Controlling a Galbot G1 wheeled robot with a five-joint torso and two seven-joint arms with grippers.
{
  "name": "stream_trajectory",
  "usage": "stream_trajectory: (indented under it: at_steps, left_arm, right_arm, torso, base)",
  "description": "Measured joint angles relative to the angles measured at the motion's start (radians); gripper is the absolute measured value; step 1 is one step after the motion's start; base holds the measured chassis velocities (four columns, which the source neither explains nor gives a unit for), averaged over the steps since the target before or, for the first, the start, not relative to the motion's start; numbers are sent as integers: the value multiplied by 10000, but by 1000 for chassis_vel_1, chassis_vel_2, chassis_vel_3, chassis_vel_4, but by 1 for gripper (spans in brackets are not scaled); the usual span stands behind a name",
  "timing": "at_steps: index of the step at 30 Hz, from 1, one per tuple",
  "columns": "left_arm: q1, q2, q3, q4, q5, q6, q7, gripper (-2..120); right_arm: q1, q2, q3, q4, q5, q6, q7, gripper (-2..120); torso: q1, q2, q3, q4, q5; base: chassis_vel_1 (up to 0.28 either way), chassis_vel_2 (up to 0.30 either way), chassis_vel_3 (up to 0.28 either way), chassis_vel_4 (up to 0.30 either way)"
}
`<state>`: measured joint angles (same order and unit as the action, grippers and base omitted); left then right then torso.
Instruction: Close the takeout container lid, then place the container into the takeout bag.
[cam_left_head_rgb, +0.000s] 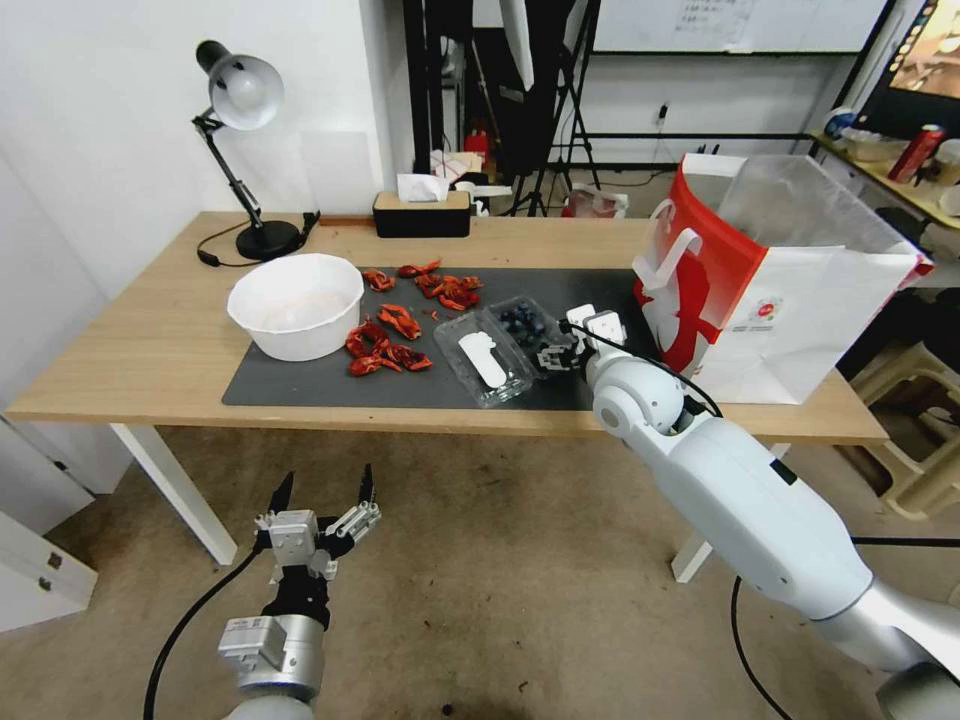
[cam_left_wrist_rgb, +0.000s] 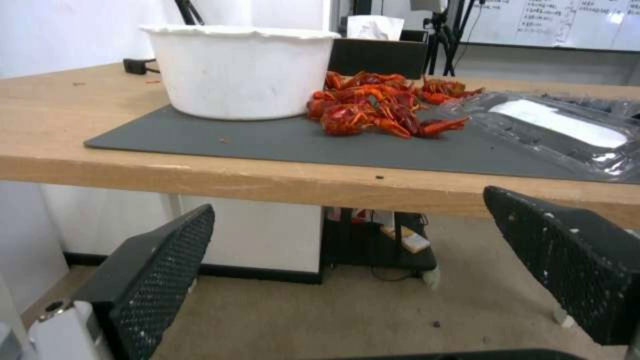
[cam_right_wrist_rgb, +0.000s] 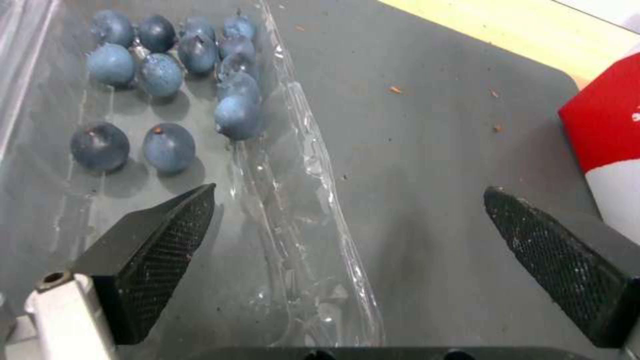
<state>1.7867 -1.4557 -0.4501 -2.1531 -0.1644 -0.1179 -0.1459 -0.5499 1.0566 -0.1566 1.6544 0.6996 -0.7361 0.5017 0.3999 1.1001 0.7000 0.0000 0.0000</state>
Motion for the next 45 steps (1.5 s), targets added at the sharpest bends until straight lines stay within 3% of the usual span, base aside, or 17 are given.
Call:
stream_trajectory:
  at_steps: [45]
  left_arm:
    - [-23,127,4,240,-22,-434,-16,100]
  right_arm:
    - [-251,-305,253,394,813,7,1018,100]
  torso:
    - [0,0,-1,0,0]
  base:
    - [0,0,0,0]
